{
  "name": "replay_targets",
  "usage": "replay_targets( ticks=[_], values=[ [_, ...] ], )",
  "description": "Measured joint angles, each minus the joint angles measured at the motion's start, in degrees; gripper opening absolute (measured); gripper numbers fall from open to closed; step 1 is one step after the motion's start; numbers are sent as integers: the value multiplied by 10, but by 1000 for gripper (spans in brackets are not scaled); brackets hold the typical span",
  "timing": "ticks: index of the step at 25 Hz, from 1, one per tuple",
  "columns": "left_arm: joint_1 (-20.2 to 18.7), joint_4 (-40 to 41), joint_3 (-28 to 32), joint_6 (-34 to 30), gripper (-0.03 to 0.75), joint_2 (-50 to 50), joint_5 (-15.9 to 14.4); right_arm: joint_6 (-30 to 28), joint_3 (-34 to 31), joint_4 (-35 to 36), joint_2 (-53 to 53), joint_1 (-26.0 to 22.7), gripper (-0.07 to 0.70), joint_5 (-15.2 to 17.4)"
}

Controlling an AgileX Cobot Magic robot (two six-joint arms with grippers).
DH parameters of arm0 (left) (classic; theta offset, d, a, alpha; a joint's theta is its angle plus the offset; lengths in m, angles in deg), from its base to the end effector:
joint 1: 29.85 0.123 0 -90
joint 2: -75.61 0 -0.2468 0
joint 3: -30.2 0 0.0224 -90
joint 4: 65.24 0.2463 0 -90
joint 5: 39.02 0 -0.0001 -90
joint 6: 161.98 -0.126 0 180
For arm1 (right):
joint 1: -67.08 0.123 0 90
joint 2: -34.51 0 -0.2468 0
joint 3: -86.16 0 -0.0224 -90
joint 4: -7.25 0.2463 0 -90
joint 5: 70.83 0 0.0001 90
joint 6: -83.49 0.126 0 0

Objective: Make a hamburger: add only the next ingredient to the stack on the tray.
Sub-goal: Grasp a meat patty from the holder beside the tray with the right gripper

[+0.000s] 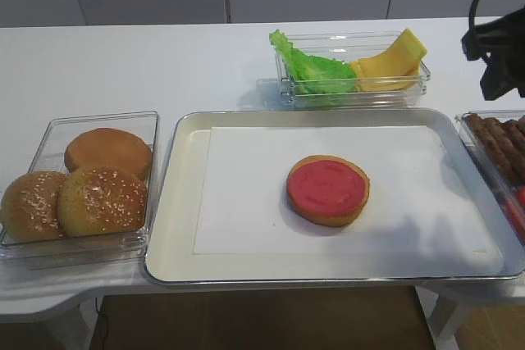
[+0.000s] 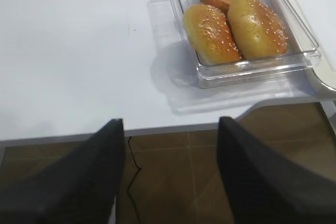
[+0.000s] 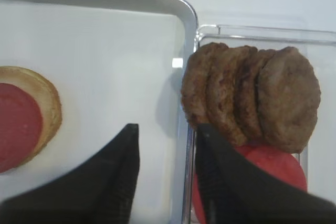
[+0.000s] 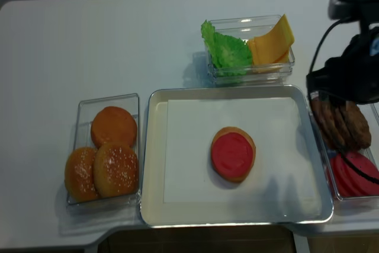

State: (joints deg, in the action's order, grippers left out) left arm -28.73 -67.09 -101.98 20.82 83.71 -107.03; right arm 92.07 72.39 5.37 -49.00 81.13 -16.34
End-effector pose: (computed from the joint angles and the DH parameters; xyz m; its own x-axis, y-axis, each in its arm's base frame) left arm 0.0516 -0.0028 0.2440 -0.5572 -0.0718 -0.8273 -0.0287 0.9973 -0.0672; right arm 0.2713 0.0644 0.2482 -0.8773 -0.0853 -0.4723 -0.1171 0.9924 0.0383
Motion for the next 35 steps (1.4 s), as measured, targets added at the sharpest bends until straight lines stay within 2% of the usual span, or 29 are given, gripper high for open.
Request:
replay_targets(
  ticks=[13,26,31,35],
  values=[
    [0,0,0,0,417,0,0,17,0,-102,-105,29,271,1],
    [0,0,0,0,417,0,0,24,6,-121,-152,31,272,-20],
    [0,0,0,0,417,0,0,36,6,-137,-162,31,321,-22],
    [0,0,0,0,417,0,0,38,6,-139,-163,31,328,-27]
  ],
)
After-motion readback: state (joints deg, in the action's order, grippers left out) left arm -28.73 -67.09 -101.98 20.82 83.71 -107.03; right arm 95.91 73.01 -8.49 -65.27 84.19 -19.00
